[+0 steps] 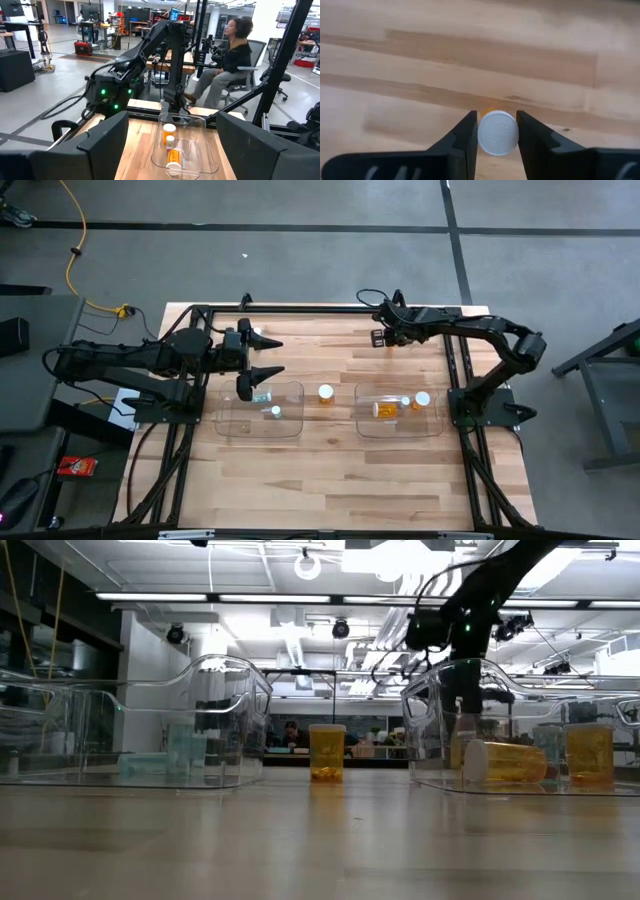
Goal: Pick and place medicine bottles into bin by pill shape (circle, oval)
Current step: Put the orange tablet bottle into the left transparent bin
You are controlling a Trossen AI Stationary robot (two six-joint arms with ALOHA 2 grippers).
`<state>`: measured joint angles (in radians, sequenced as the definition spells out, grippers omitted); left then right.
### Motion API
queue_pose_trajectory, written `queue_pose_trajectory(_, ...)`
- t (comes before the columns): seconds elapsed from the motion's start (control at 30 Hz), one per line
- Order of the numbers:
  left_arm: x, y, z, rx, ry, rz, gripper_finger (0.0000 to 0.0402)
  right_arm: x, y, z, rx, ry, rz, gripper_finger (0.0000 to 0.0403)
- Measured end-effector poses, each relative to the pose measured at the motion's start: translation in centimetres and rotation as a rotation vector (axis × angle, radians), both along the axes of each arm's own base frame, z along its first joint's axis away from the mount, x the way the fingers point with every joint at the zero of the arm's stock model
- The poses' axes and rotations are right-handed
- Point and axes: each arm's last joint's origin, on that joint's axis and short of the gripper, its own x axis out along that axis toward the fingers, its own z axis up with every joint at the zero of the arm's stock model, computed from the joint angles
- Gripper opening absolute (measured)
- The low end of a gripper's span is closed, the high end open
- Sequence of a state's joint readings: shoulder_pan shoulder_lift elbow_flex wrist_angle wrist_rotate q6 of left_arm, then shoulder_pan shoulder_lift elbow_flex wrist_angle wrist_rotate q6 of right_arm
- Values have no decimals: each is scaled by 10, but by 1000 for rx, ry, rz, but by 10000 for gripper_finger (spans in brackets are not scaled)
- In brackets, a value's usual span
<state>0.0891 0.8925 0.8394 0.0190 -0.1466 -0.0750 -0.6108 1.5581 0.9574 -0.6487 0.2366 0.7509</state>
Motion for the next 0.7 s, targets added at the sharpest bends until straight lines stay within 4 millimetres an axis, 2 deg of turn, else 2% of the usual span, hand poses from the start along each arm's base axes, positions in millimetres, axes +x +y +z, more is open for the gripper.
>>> queue_pose_trajectory(0.17, 0, 0, 0, 0, 1, 15, 291, 1, 15, 41, -107, -131, 137, 96)
queue_pose_trajectory(0.37, 4, 2, -10, -6, 86, 67, 291, 11, 52, 94, -210, -475, 396, 96)
queue_pose_trajectory(0.53, 20, 3, -25, -68, 165, 54, 291, 26, 88, 117, -227, -675, 622, 96)
queue_pose_trajectory(0.7, 43, 3, -43, -82, 251, -33, 291, 52, 121, 141, -247, -676, 837, 96)
